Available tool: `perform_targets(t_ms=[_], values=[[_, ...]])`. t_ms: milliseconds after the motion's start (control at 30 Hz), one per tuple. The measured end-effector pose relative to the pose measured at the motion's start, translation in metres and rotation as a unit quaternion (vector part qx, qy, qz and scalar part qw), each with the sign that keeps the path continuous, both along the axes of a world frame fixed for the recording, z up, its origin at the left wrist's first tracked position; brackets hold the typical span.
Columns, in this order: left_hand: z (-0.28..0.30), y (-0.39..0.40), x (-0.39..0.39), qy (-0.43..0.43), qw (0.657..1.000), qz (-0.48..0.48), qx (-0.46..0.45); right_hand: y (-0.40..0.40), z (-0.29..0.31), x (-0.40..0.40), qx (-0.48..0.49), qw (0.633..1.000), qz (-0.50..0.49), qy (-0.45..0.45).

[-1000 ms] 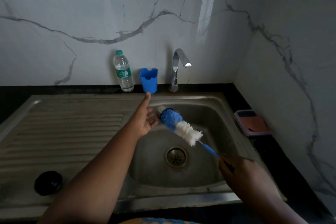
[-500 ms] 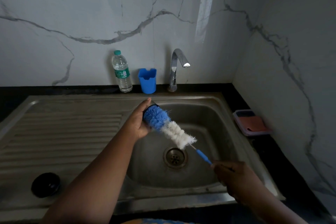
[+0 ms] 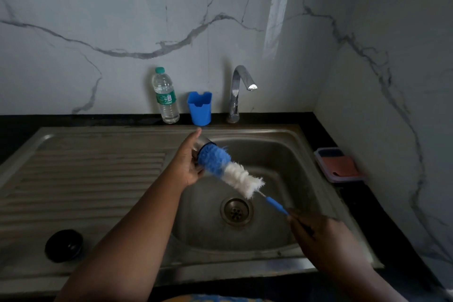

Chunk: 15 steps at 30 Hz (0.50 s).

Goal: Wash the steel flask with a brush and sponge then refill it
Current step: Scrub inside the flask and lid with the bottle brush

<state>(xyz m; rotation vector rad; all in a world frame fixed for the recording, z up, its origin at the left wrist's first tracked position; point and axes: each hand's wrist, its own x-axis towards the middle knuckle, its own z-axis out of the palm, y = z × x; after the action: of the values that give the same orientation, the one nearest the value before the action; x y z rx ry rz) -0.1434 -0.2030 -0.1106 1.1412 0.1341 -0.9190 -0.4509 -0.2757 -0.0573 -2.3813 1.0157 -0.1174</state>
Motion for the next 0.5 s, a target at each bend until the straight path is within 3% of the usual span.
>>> perform_targets(t_ms=[67, 167, 267, 333, 500], values=[[0.002, -0.001, -0.001, -0.002, 0.999, -0.035, 0.029, 0.005, 0.007, -0.001, -0.086, 0.996, 0.017, 0.027], [0.003, -0.002, -0.004, 0.002, 1.000, -0.003, 0.023, 0.004, 0.009, 0.000, -0.124, 0.989, 0.043, 0.065], [0.001, 0.000, -0.005, 0.015, 0.999, 0.022, -0.032, -0.003, -0.004, 0.001, 0.012, 1.000, 0.017, 0.021], [-0.002, 0.003, -0.004, 0.021, 0.998, 0.024, -0.052, -0.008, -0.010, -0.002, 0.039, 0.999, 0.006, 0.003], [0.007, 0.002, -0.008, -0.026, 0.990, -0.037, 0.131, -0.003, -0.006, -0.006, -0.106, 0.993, 0.028, 0.047]])
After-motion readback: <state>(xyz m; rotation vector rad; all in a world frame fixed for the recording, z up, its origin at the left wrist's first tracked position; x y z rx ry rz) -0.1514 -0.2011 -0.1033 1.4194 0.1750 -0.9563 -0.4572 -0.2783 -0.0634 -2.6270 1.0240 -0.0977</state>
